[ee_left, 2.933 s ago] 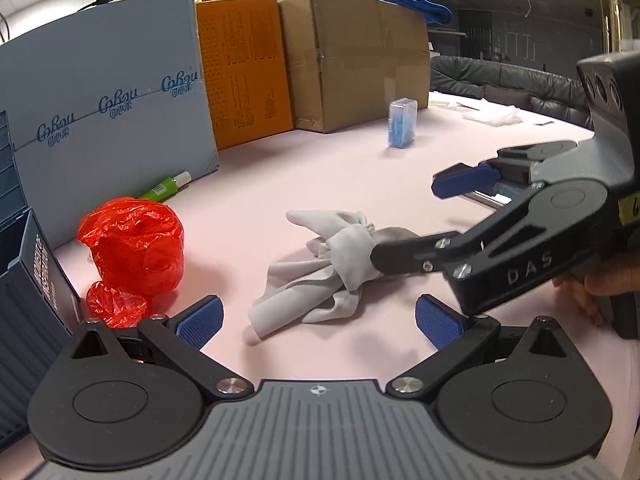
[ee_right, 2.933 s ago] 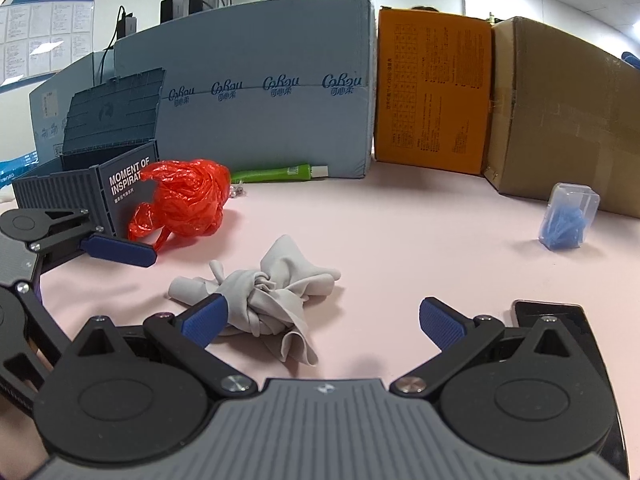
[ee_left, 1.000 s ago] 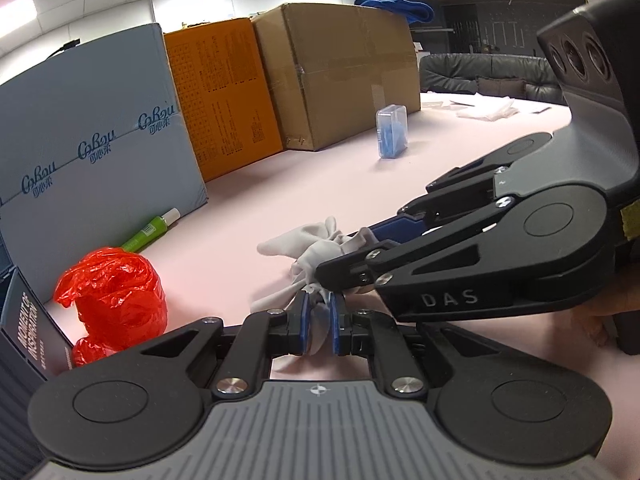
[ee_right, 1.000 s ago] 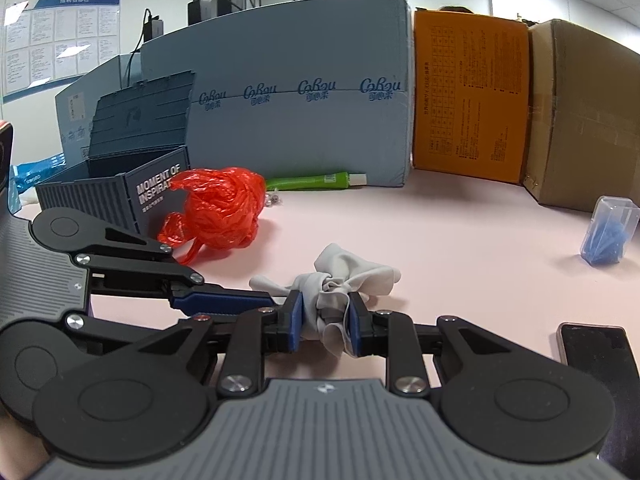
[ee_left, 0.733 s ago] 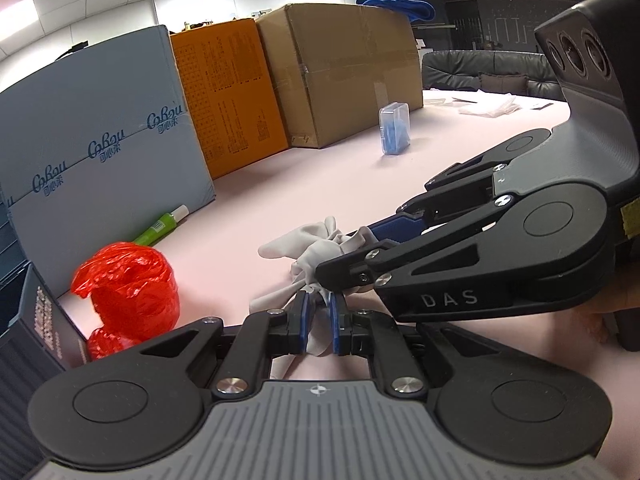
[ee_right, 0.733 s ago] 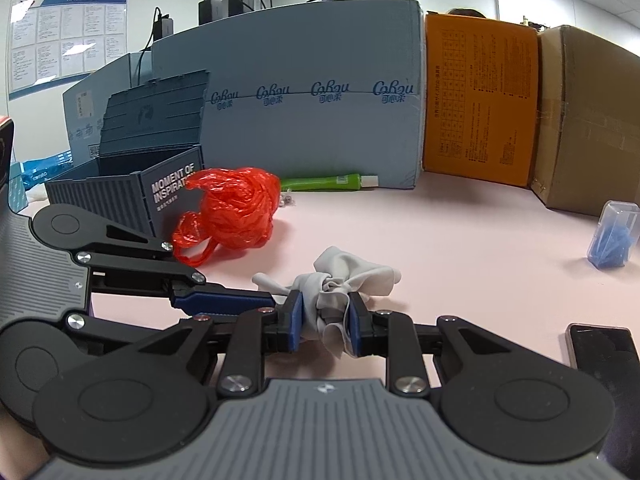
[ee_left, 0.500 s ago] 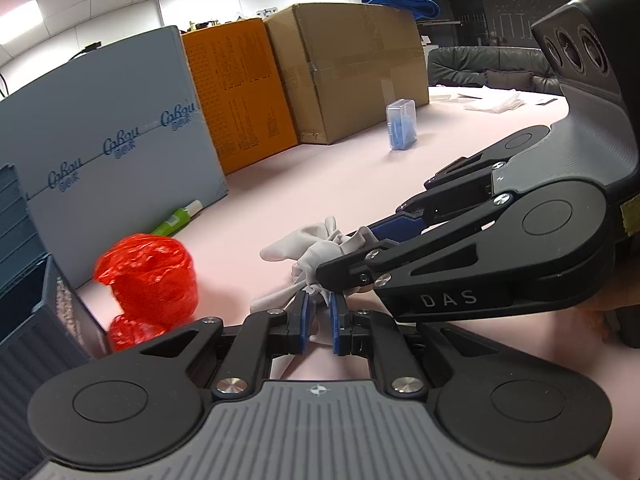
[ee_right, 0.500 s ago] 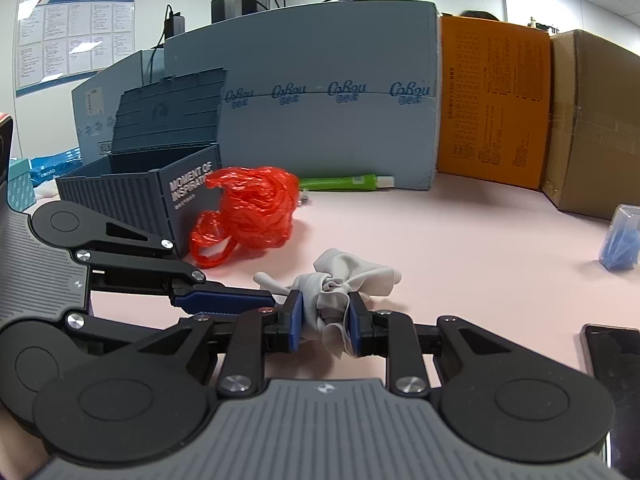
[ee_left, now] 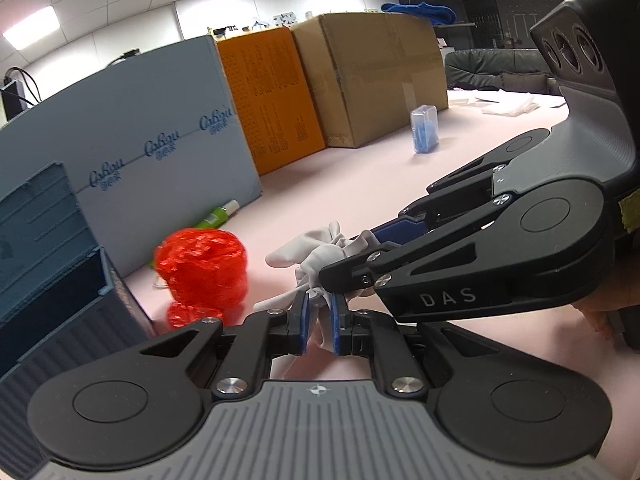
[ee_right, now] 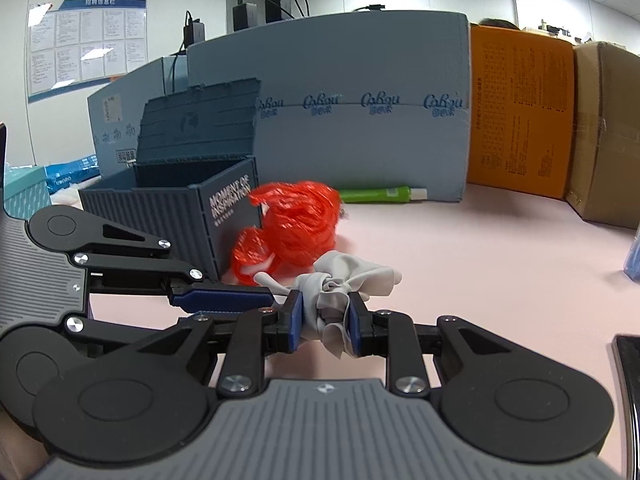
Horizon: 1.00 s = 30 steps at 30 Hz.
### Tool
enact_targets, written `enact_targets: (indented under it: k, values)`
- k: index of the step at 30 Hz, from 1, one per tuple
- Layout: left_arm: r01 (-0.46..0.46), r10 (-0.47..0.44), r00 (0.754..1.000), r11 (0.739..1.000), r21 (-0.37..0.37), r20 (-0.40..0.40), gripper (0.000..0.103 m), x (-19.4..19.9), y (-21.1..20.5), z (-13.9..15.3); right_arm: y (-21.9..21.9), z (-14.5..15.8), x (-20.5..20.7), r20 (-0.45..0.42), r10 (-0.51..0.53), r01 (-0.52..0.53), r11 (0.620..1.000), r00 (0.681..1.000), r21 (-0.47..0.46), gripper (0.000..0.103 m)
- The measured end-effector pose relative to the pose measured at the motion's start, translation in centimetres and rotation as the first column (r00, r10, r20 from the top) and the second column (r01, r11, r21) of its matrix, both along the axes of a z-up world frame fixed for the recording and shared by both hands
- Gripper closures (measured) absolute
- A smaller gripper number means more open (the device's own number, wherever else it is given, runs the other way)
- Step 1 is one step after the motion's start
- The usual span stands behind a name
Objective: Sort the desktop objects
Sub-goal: 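Lift the grey cloth with both grippers and carry it over the blue storage box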
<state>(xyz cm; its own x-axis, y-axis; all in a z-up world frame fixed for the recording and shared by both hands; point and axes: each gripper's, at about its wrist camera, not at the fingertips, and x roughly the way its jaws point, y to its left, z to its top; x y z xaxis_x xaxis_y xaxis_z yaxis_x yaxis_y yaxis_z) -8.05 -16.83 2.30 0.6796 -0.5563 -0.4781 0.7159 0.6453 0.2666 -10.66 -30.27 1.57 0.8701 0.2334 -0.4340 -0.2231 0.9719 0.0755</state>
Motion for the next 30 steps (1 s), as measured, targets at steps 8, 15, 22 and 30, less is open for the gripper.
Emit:
enact_targets:
  k: [8, 15, 22, 30]
  values:
    - [-0.025, 0.025, 0.999, 0.999, -0.023, 0.033, 0.093, -0.3, 2.3, 1.5, 2.0, 1.5, -0.2, 0.038, 0.023, -0.023, 1.0, 0.999, 0.0, 0.076]
    - [-0.045, 0.049, 0.996, 0.998, -0.048, 0.072, 0.093, -0.8, 4.7, 3.0, 4.0, 3.0, -0.6, 0.077, 0.04, -0.039, 0.999, 0.996, -0.011, 0.076]
    - [-0.075, 0.084, 0.99, 0.994, -0.084, 0.111, 0.092, -1.5, 7.1, 4.8, 6.1, 4.9, -0.7, 0.125, 0.067, -0.066, 0.998, 0.99, -0.012, 0.076]
    - [-0.123, 0.142, 0.977, 0.985, -0.125, 0.16, 0.093, -1.6, 10.2, 7.1, 9.0, 7.2, -0.2, 0.18, 0.112, -0.113, 0.994, 0.977, -0.005, 0.076]
